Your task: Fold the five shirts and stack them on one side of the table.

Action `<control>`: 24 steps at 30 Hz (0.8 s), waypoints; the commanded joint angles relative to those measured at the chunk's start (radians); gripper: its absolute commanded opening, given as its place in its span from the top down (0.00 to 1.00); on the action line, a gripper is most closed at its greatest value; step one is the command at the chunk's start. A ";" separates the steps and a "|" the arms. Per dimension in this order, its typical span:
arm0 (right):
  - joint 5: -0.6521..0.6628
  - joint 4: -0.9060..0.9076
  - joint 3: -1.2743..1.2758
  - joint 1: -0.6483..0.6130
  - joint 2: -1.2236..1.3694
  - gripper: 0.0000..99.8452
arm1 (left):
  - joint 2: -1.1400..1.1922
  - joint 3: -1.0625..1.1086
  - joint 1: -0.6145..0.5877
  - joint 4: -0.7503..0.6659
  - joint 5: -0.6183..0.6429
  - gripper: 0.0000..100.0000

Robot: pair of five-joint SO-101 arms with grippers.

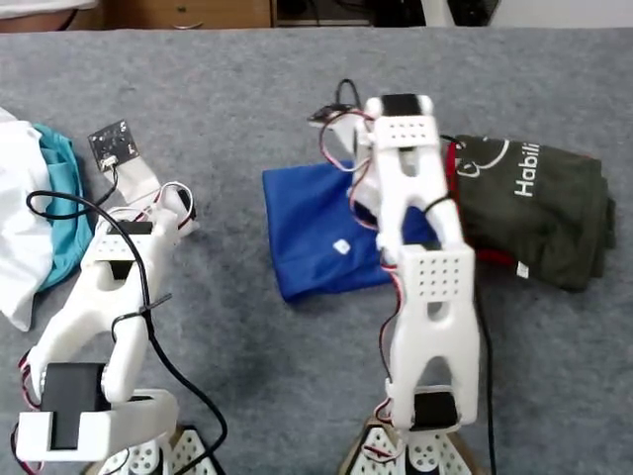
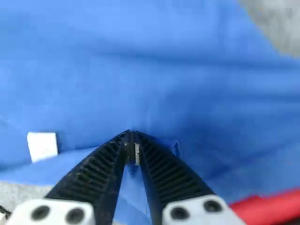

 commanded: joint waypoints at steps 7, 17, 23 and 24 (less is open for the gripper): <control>0.084 0.012 0.344 0.125 -0.335 1.00 | -0.042 -0.008 0.015 -0.018 -0.009 0.98; 0.144 -0.110 0.717 0.269 -0.532 1.00 | -0.042 -0.008 0.015 -0.018 -0.009 0.98; 0.140 -0.172 0.789 0.280 -0.576 1.00 | -0.042 -0.008 0.015 -0.018 -0.009 0.98; 0.138 -0.167 0.782 0.278 -0.593 1.00 | -0.042 -0.008 0.015 -0.018 -0.009 0.98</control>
